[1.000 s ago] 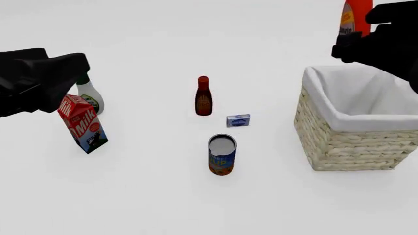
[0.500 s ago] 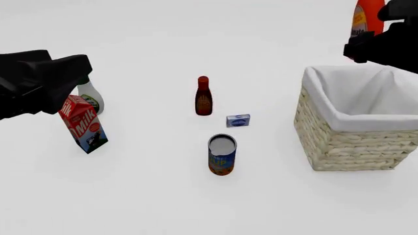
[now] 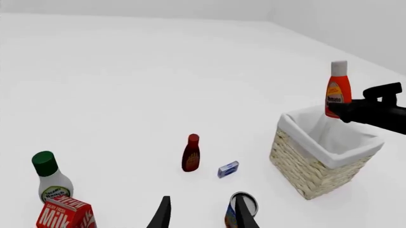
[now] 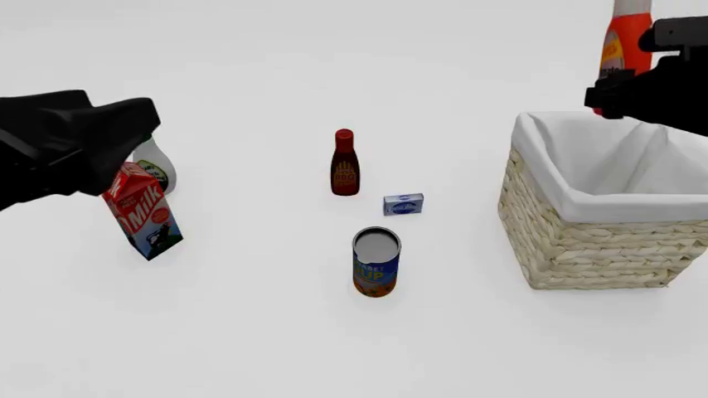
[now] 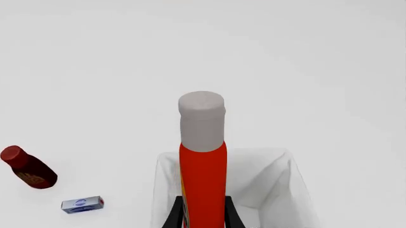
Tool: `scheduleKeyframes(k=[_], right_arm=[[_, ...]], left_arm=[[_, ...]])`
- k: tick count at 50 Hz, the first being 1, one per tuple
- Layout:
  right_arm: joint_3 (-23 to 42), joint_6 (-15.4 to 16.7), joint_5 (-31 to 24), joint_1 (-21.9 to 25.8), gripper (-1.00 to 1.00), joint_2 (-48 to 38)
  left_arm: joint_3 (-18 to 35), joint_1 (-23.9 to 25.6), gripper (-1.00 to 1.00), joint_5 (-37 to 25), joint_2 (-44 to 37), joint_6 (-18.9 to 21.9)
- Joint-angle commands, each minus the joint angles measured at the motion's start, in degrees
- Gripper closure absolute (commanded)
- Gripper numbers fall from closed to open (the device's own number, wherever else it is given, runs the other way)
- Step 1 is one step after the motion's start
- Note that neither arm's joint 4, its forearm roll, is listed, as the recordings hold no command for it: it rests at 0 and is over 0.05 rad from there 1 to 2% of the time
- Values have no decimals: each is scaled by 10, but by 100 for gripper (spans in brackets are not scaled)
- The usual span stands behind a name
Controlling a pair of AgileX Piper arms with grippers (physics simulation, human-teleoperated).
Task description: Pick the ketchup and place it in the basket.
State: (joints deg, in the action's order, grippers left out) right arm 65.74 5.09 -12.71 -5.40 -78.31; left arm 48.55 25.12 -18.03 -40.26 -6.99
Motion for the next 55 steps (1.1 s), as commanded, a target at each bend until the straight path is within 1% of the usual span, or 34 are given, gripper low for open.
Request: scheduleKeyframes(k=[1, 14, 16, 31, 39, 55], right_arm=[[-5, -17, 23, -13, 100, -22], [-20, -24, 50, -20, 100, -40], [-21, -27, 51, -19, 100, -41], [-35, -25, 63, -36, 100, -53], [-38, -27, 60, -40, 100, -49], [-62, -32, 84, -50, 100, -62]], left_arm=[[-2, -3, -100, 6, -9, 1], [-1, -3, -100, 14, -24, 7], [-1, -3, -100, 14, -25, 7], [-3, -2, -100, 14, -24, 8], [1, 0, -100, 11, -23, 7], [6, 3, -100, 14, -30, 11]])
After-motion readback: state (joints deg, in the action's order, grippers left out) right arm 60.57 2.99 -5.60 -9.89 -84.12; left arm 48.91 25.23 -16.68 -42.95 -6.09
